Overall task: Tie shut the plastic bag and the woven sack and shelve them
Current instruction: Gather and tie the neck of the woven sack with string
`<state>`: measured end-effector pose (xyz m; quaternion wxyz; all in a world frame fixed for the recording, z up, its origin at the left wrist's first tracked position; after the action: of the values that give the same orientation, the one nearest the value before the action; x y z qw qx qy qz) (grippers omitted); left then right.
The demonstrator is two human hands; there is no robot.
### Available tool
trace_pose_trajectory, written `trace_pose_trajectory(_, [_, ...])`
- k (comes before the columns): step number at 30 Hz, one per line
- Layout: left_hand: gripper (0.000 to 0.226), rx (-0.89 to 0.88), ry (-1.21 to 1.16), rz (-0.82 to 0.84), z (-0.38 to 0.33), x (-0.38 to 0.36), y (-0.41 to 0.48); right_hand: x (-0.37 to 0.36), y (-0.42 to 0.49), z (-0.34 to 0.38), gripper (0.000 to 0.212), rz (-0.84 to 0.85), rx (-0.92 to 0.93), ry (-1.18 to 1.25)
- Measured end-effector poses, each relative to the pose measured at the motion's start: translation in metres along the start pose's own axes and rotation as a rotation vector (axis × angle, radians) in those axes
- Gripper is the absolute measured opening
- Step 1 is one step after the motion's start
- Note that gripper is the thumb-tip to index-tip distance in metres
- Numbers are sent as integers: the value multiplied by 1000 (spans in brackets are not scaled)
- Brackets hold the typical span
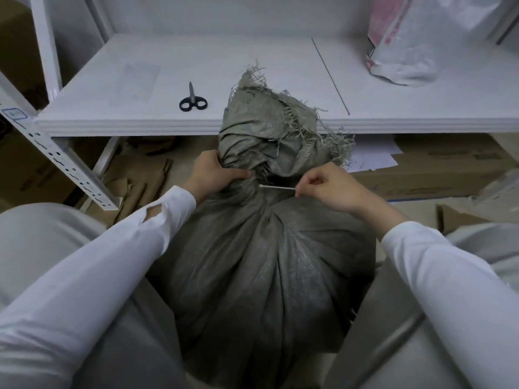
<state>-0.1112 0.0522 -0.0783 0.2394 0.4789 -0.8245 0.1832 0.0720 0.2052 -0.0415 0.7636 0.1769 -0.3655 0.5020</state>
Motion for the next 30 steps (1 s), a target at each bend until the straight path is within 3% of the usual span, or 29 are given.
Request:
trace_pose_trajectory(4, [59,-26,54,-78,-5,5,-7,-2,13,-13,31,-86,-73,-189])
trace_pose_trajectory(9, [56,-56,69,-69,-9,8,-11,-16,19,-16,18,-162,-157,-221])
trace_pose_trajectory(19, [53,-161,94,-43,-19,3,-20,-37,24,1,9,-264,-98,106])
trace_pose_trajectory(25, [50,-214,-36,103,-23,-7,-21,-51,29,4,8,-206,-59,194])
trace_pose_trajectory(30, [49,-286,-39,209,-30,-11,-25,-53,32,8,13,-181,-7,117])
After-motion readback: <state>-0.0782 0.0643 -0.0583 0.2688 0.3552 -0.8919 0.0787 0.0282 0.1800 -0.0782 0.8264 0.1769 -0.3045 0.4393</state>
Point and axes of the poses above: each hand's wrist, its own y-axis towards the middle knuckle, its own x-axis out of the back of the hand, z = x × y, the point moved 7 cm from there along y, towards the middle knuckle, and after that the axes turned 4 degrees about -z, right-handed, at the moved point
